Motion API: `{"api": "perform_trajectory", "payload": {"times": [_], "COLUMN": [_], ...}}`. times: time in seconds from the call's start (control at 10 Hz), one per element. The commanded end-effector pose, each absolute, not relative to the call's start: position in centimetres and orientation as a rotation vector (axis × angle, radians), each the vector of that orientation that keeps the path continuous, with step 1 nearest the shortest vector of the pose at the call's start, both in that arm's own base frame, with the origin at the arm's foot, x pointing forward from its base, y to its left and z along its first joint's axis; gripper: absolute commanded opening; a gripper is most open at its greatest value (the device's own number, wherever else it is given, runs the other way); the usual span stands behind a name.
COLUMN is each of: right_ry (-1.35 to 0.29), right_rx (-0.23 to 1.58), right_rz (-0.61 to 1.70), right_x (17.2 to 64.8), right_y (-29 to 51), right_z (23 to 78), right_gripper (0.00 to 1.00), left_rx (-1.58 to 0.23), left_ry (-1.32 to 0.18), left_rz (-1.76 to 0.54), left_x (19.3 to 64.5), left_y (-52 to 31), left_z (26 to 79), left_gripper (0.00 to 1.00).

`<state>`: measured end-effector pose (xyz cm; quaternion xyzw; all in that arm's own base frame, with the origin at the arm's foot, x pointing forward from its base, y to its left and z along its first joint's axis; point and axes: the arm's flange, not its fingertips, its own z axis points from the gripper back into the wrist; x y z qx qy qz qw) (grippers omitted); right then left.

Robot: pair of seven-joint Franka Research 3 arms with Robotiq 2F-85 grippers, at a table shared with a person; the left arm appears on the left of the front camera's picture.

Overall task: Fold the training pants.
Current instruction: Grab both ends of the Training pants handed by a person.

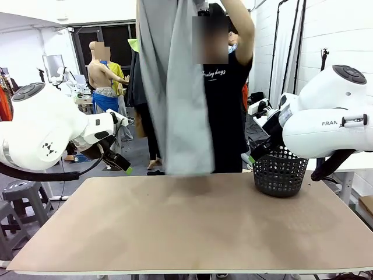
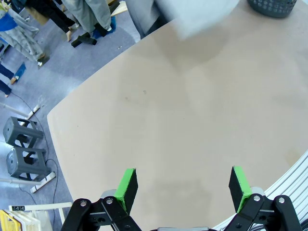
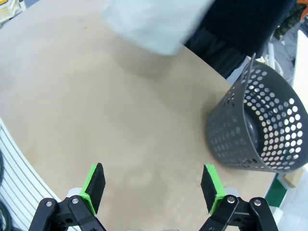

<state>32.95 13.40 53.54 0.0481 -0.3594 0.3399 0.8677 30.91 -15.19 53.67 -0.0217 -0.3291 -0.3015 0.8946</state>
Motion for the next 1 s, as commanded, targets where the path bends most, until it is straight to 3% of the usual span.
{"api": "perform_trajectory", "payload": {"times": [0.0, 0.9], "right_ry": [-0.754, -0.754], "right_rx": [0.105, 0.105], "right_rz": [0.709, 0.709], "right_x": [33.06, 33.06], "right_y": [13.34, 13.34], "right_z": [53.48, 53.48], "right_gripper": [1.00, 1.00], "left_rx": [-0.039, -0.039], "left_ry": [-0.684, -0.684], "left_rz": [-0.633, -0.633], "left_x": [30.95, 30.95], "left_y": [-15.17, -15.17], "left_z": [53.66, 53.66], "left_gripper": [1.00, 1.00]}}
